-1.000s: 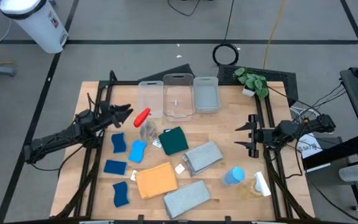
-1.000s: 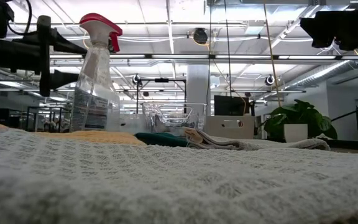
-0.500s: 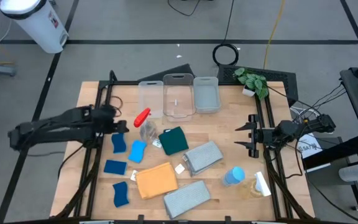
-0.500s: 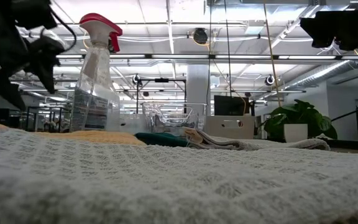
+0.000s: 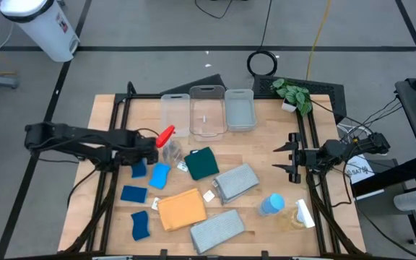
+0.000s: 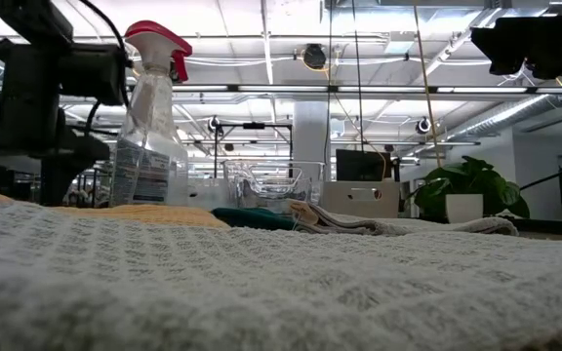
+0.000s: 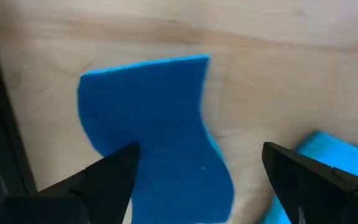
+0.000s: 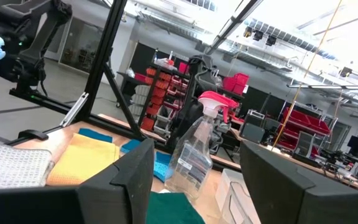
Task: Pick & Place Kitchen Items
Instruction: Put the blue sponge into the white transparent bin
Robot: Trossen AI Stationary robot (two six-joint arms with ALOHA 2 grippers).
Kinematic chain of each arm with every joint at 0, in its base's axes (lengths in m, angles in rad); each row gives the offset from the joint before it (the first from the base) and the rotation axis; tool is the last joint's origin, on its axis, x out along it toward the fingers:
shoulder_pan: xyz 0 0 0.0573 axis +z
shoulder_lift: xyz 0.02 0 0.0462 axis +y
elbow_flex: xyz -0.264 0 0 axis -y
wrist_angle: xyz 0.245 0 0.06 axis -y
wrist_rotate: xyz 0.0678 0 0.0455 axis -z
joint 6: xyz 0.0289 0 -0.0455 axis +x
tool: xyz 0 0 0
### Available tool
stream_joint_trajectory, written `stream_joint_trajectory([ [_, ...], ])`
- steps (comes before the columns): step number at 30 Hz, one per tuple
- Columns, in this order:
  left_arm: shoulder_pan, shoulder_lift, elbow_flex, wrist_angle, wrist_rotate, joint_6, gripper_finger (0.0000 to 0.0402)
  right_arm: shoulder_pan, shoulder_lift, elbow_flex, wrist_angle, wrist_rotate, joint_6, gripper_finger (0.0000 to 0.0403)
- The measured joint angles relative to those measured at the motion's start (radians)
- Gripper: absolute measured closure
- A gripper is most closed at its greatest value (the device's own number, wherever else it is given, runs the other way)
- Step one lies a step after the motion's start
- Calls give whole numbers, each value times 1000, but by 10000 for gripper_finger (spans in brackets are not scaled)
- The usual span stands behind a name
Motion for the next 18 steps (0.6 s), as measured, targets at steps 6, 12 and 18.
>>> stream_joint_trajectory([
  [6,-28,88,5,4,-46,-79,55,0,0,0,0,0,0,195],
  [12,-67,142,5,25,-82,-53,55,0,0,0,0,0,0,195],
  [18,-81,150,5,25,-84,-18,66,0,0,0,0,0,0,196],
])
